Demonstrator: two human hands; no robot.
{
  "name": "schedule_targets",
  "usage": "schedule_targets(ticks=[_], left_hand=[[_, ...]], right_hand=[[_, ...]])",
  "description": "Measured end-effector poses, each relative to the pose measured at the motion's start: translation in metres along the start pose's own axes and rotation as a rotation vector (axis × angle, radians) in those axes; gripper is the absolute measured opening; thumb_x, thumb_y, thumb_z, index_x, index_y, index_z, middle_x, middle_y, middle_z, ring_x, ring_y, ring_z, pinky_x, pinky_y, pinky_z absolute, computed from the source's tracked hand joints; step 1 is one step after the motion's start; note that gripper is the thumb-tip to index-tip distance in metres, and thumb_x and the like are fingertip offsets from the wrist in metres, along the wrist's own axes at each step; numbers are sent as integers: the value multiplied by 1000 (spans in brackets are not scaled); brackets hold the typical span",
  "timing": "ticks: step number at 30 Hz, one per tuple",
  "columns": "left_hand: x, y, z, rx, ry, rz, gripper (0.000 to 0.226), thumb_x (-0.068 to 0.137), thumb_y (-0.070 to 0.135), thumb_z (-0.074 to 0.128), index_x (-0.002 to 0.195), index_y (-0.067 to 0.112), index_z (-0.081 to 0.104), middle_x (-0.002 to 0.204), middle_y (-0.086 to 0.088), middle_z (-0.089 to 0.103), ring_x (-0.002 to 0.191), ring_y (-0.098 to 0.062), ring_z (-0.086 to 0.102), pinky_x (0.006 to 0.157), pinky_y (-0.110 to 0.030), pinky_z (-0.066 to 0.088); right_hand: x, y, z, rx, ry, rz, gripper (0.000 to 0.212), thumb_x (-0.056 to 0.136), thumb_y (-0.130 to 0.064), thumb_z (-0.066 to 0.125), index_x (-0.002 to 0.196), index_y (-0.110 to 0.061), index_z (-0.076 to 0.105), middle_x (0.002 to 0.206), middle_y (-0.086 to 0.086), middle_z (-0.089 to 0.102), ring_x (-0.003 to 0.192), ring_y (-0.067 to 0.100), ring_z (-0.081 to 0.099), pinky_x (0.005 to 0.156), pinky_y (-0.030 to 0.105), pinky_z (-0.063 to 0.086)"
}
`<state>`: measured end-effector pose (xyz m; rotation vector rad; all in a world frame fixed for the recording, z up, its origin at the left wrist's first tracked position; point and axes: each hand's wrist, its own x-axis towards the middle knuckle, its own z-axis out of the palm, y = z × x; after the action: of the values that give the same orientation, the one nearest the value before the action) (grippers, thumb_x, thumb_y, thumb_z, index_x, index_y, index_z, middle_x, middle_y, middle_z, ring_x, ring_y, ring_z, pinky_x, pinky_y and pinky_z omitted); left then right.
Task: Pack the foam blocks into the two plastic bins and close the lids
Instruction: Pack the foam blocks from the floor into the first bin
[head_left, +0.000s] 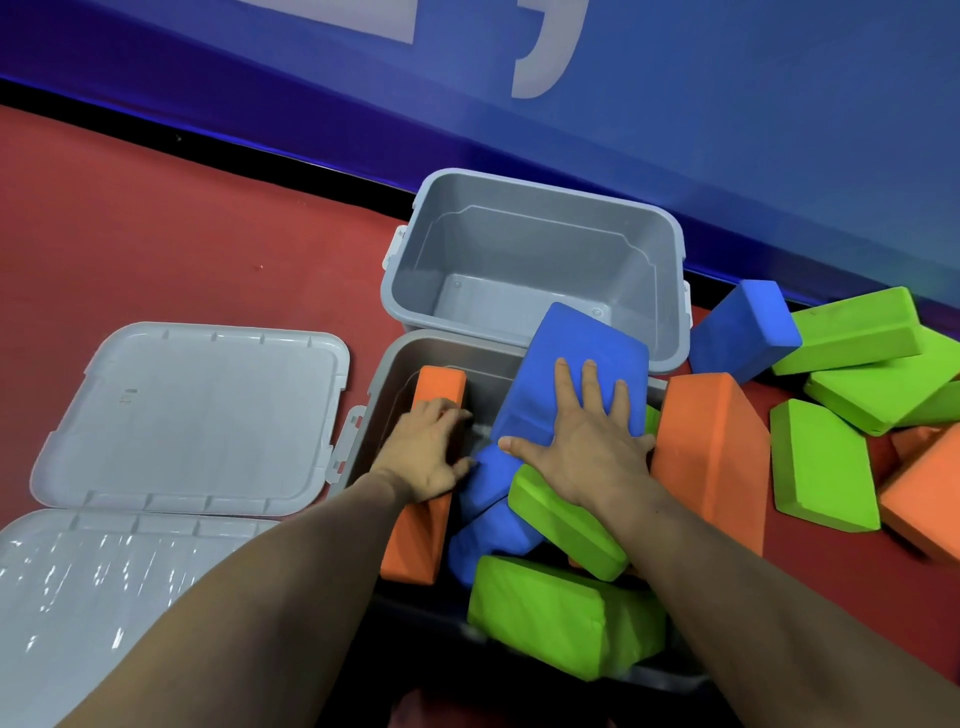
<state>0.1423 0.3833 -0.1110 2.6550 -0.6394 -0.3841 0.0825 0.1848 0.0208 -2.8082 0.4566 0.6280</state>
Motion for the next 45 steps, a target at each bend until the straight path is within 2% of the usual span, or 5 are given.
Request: schedule_targets(ticks=[4,11,18,40,45], left_hand=[[2,17,6,-62,-335,-96,97,66,68,79,148,30,44,149,8,42,145,-24,19,117,-41,18],[22,48,-50,-1152,46,-417,27,93,-1,59,119,3,67,101,-5,75,82,-4,72,72,-17,55],[17,65,-101,-1429,168,-371,32,96,26,67,128,22,65,124,2,72,118,-15,66,93,-36,55],[-21,71,-141,-817,483,-339,65,65,59,86,114,23,62,104,12,68,96,-12,67,77,-31,55],[-19,63,-140,-733,515,-390,65,62,67,74,112,27,62,104,9,69,95,-19,67,83,-46,57]], right_hand=[[0,1,-5,69,53,-17,111,77,-90,43,159,-39,-13,168,-13,-16,155,32,-11,110,66,27],[1,-11,-11,331,175,-96,108,76,-89,46,160,-42,-4,168,-19,-8,156,21,-5,115,62,26],[23,-30,-29,995,356,-6,116,69,-90,56,160,-26,23,163,-7,33,149,17,32,122,43,29],[-10,-46,-24,1224,-142,-242,50,108,-49,30,151,-29,45,149,-11,41,130,9,47,100,51,54],[-1,-30,-17,713,8,-294,19,97,-40,64,101,-22,70,95,-9,72,85,4,65,85,28,52]])
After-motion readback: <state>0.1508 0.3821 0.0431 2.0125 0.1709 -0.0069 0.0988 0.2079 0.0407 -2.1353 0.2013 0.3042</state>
